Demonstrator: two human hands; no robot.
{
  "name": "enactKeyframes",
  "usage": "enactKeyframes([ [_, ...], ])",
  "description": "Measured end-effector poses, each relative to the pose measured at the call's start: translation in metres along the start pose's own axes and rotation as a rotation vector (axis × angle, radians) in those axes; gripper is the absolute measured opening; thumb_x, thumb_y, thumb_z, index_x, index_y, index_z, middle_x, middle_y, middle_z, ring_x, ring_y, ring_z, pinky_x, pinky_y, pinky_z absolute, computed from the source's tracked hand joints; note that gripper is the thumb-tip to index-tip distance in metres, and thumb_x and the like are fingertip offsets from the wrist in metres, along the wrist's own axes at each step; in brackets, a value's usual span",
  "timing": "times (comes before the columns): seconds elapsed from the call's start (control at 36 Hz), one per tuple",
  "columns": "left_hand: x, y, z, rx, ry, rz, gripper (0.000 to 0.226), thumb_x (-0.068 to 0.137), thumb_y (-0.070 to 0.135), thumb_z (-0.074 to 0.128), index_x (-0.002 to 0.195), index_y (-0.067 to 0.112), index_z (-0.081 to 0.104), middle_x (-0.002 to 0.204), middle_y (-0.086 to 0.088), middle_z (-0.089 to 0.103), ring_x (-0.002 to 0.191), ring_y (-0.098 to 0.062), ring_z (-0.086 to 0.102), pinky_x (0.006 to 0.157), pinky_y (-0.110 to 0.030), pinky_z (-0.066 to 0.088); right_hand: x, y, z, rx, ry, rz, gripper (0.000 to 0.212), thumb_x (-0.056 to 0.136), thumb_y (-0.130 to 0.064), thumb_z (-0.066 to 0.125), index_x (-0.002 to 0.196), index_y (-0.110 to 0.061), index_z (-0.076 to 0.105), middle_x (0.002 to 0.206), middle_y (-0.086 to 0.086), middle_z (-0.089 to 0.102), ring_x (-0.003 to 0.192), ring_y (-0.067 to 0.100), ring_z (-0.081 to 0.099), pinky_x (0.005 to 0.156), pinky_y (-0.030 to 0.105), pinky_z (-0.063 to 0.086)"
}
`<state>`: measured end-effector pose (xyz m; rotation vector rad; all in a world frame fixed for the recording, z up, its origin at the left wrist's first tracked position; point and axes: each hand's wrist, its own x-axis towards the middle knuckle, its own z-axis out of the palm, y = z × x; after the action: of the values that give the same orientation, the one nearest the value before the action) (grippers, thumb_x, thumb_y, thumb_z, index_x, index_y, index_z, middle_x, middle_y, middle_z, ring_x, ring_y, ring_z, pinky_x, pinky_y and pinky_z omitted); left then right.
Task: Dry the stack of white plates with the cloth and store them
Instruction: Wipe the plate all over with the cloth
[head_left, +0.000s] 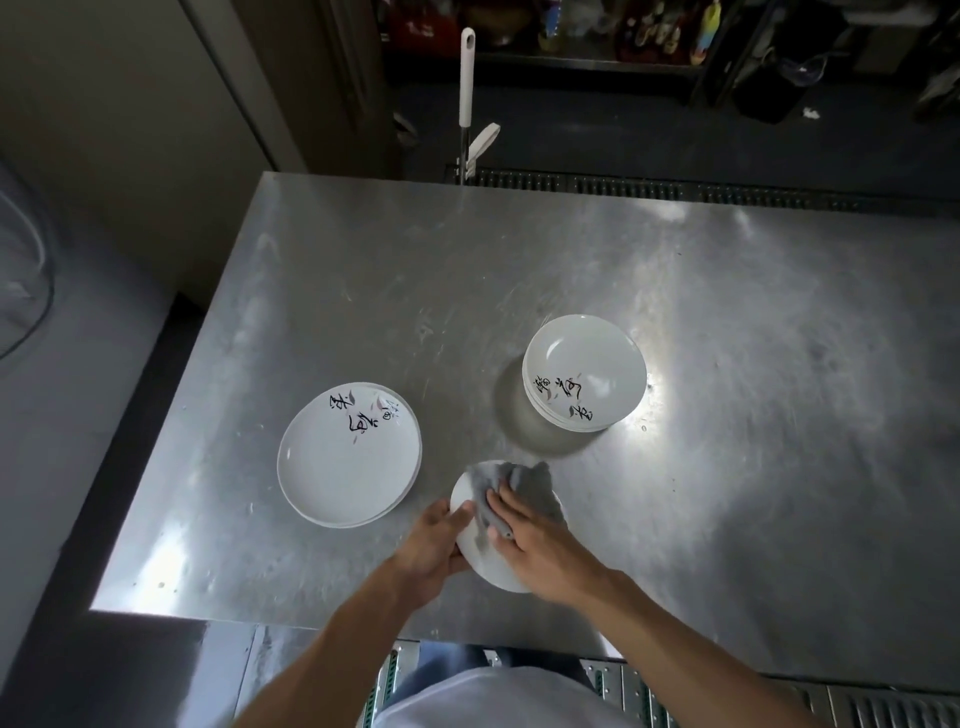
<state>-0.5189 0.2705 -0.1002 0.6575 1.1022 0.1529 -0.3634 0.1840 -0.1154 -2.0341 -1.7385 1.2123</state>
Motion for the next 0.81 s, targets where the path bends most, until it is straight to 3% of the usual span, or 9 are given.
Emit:
enactKeyframes([
  [0.08, 0.001, 0.002, -0.003, 0.012, 0.021, 0.007, 0.034, 0.107, 0.021, 0.050, 0.131, -0.002, 0.057, 0.112, -0.021, 0.070, 0.099, -0.033, 0.068, 0.078, -0.042, 0.061, -0.020, 0.005, 0.008, -0.004, -0.002, -0.196, 0.051, 0.105, -0.056, 0.020, 0.154, -0.054, 0.004, 0.163, -0.030, -0.004, 0.150, -0.008, -0.001, 0.119, 0.040, 0.014],
  [0.14, 0.000, 0.002, -0.003, 0.015, 0.046, 0.015, 0.031, 0.106, 0.020, 0.052, 0.130, 0.000, 0.056, 0.111, -0.019, 0.070, 0.095, -0.030, 0.069, 0.070, -0.039, 0.061, -0.033, 0.018, 0.010, 0.024, 0.016, -0.184, 0.052, 0.105, -0.055, 0.025, 0.156, -0.045, 0.018, 0.161, -0.035, 0.003, 0.150, -0.004, 0.011, 0.119, 0.035, 0.021],
  [0.22, -0.003, 0.000, -0.003, 0.008, 0.062, 0.023, 0.020, 0.103, 0.019, 0.058, 0.123, 0.012, 0.057, 0.114, -0.012, 0.067, 0.094, -0.027, 0.068, 0.063, -0.033, 0.059, -0.039, 0.033, 0.012, 0.166, 0.116, 0.063, 0.055, 0.105, -0.052, 0.032, 0.157, -0.035, 0.028, 0.157, -0.034, 0.006, 0.150, 0.011, 0.025, 0.121, 0.037, 0.029],
  [0.31, -0.005, -0.003, 0.000, 0.038, 0.041, 0.022, 0.028, 0.099, 0.019, 0.065, 0.126, 0.017, 0.056, 0.117, -0.009, 0.066, 0.097, -0.028, 0.068, 0.067, -0.035, 0.060, -0.022, 0.019, 0.005, 0.358, 0.213, 0.264, 0.054, 0.107, -0.045, 0.033, 0.158, -0.029, 0.025, 0.163, -0.018, 0.007, 0.154, 0.011, 0.005, 0.124, 0.035, 0.016],
  [0.47, -0.011, 0.003, 0.005, 0.145, -0.027, 0.073, 0.030, 0.103, 0.011, 0.058, 0.132, 0.017, 0.057, 0.121, -0.017, 0.071, 0.107, -0.036, 0.070, 0.086, -0.055, 0.058, -0.003, -0.010, 0.005, 0.178, 0.144, -0.075, 0.051, 0.107, -0.038, 0.040, 0.156, -0.026, 0.033, 0.164, -0.017, 0.018, 0.151, -0.003, 0.009, 0.123, 0.018, 0.007],
  [0.56, -0.013, 0.007, 0.003, 0.161, -0.006, 0.046, 0.031, 0.101, 0.013, 0.063, 0.132, 0.014, 0.059, 0.125, -0.020, 0.069, 0.103, -0.035, 0.068, 0.094, -0.065, 0.051, 0.006, -0.006, -0.004, 0.070, 0.311, -0.010, 0.047, 0.107, -0.029, 0.041, 0.152, -0.016, 0.041, 0.160, -0.002, 0.035, 0.151, 0.014, 0.023, 0.125, 0.035, 0.015],
  [0.61, -0.014, 0.007, 0.001, 0.184, -0.012, 0.039, 0.032, 0.101, 0.009, 0.060, 0.132, 0.012, 0.058, 0.122, -0.022, 0.069, 0.099, -0.033, 0.067, 0.094, -0.063, 0.052, 0.005, -0.009, -0.002, 0.065, 0.246, -0.051, 0.051, 0.105, -0.037, 0.040, 0.149, -0.012, 0.046, 0.158, 0.001, 0.039, 0.150, 0.014, 0.028, 0.124, 0.042, 0.021],
  [0.69, -0.015, 0.005, -0.002, 0.212, -0.025, 0.036, 0.032, 0.101, 0.008, 0.060, 0.133, 0.011, 0.058, 0.123, -0.021, 0.069, 0.098, -0.030, 0.067, 0.091, -0.057, 0.055, 0.003, -0.005, 0.002, 0.024, 0.149, -0.194, 0.052, 0.106, -0.040, 0.037, 0.154, -0.019, 0.039, 0.162, -0.010, 0.030, 0.152, 0.004, 0.016, 0.125, 0.034, 0.016],
  [0.81, -0.015, 0.007, 0.000, 0.196, -0.034, 0.025, 0.032, 0.099, 0.013, 0.066, 0.131, 0.012, 0.060, 0.113, -0.015, 0.072, 0.093, -0.026, 0.070, 0.082, -0.049, 0.058, 0.008, -0.001, -0.006, 0.052, 0.226, -0.040, 0.049, 0.108, -0.030, 0.040, 0.155, -0.016, 0.034, 0.159, -0.015, 0.018, 0.150, 0.002, 0.010, 0.125, 0.032, 0.015],
])
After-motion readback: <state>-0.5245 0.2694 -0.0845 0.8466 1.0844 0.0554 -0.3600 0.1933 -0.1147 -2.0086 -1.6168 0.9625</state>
